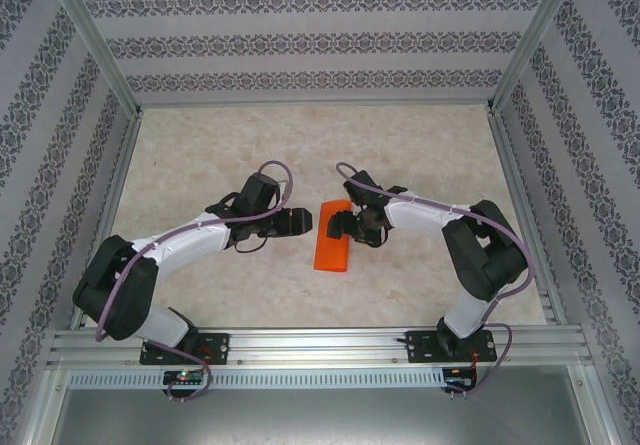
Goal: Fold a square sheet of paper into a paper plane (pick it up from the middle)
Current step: Fold the square sheet of paper in half at the center of the table.
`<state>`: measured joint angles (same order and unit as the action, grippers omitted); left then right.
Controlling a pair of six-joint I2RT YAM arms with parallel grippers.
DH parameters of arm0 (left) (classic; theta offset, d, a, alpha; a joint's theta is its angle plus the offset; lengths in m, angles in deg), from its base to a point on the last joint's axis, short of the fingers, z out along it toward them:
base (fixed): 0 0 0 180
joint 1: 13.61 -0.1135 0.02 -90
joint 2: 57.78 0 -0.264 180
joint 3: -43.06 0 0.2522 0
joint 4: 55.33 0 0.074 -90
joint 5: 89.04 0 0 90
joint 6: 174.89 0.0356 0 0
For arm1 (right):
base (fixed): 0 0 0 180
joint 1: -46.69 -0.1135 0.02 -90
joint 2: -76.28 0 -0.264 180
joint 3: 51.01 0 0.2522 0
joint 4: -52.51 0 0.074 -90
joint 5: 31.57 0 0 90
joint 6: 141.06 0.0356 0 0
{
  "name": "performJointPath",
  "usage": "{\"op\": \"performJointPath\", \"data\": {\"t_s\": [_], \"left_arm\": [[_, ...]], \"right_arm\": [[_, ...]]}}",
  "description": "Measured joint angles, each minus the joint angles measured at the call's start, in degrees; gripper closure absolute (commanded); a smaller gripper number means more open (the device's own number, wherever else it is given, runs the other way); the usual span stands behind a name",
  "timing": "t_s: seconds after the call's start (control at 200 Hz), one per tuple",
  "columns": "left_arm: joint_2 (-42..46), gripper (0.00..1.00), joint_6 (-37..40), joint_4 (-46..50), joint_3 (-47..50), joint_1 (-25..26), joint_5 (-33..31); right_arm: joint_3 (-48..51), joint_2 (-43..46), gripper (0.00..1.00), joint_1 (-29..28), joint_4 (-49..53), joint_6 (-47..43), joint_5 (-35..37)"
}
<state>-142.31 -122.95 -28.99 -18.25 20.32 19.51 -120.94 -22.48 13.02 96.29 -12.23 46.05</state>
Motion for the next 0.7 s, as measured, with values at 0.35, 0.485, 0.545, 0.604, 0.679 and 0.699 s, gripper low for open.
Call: {"op": "performJointPath", "data": {"t_s": [0.35, 0.485, 0.545, 0.604, 0.679, 0.699], "left_arm": [[-0.55, 0.33, -0.39, -0.17, -0.74, 0.0, 0.0], [-0.55, 0.34, -0.42, -0.17, -0.74, 0.0, -0.02], [-0.55, 0.34, -0.48, -0.17, -0.74, 0.0, -0.02], [-0.55, 0.34, -0.61, -0.17, -0.74, 0.0, -0.04], [-0.55, 0.34, -0.63, -0.15, -0.74, 0.0, -0.04], [-0.55, 0.34, -0.66, -0.15, -0.74, 0.0, -0.04]], "right_arm": [[-0.26, -0.46, 0.14, 0.09, 0.0, 0.57, -0.42], [-1.84, -1.6, 0.12, 0.09, 1.73, 0.59, -0.48], [-2.32, -2.03, 0.12, 0.09, 2.32, 0.61, -0.48], [-2.62, -2.29, 0.13, 0.09, 2.67, 0.61, -0.48], [-3.02, -2.6, 0.14, 0.09, 3.23, 0.61, -0.39], [-3.13, -2.67, 0.14, 0.09, 3.37, 0.61, -0.37]]}}
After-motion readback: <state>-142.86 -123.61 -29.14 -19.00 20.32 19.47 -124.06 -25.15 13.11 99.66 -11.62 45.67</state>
